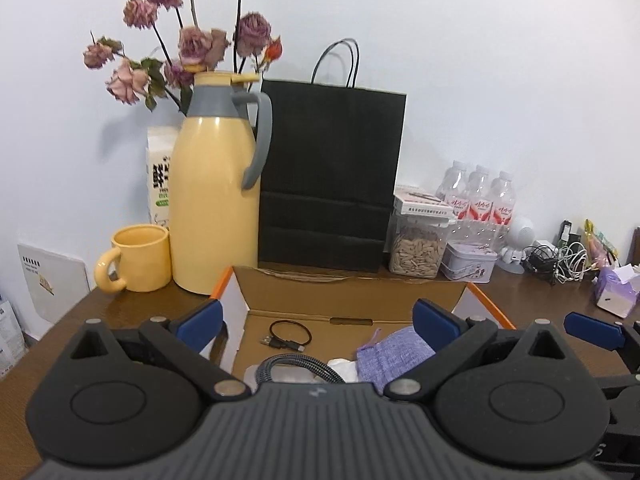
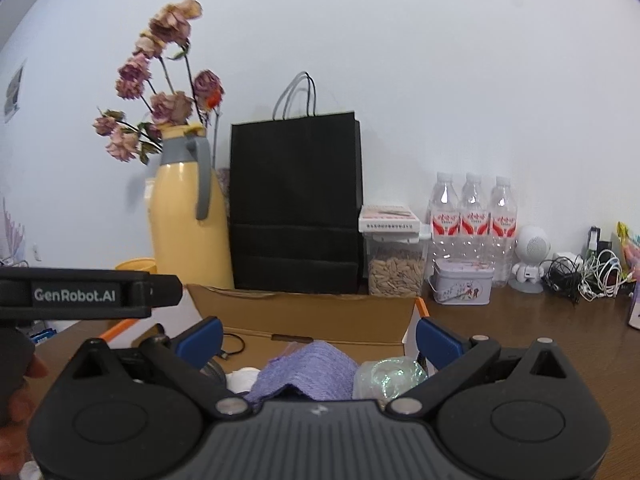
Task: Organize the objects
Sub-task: 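Carry cable and green bag into the cardboard box and open both tools, then withdraw both tools from the box back over the table items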
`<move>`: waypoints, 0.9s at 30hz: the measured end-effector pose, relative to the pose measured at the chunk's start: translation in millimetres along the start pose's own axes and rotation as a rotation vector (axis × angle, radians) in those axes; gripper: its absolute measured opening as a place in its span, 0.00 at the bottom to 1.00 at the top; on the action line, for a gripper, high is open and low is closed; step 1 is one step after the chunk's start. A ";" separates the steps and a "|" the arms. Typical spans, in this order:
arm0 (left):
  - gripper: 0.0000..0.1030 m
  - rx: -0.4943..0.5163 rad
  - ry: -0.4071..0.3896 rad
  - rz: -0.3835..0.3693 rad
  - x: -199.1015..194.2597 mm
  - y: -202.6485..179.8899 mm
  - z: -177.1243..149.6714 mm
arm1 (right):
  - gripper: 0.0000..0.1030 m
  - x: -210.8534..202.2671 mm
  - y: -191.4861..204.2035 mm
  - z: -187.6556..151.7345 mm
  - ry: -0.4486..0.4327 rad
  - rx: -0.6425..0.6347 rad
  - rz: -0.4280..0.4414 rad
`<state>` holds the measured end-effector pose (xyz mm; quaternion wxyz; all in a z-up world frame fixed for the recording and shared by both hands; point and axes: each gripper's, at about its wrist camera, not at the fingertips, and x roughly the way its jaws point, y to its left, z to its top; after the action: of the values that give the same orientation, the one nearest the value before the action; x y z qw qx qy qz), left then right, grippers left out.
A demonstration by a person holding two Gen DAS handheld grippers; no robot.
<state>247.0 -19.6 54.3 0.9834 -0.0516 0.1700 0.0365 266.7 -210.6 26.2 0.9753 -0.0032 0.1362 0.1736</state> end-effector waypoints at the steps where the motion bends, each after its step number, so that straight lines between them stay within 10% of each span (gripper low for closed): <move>1: 1.00 0.004 -0.002 -0.004 -5.2 0.7 0.5 | 1.00 -5.7 1.5 1.0 -0.002 -0.003 0.003; 27: 1.00 0.057 0.071 0.014 -130.9 46.2 -56.6 | 1.00 -133.7 29.7 -50.3 0.092 -0.041 0.046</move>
<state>101.2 12.7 41.4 0.9775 -0.0235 0.2062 0.0367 122.7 -230.5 14.6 0.9635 -0.0283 0.1773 0.1984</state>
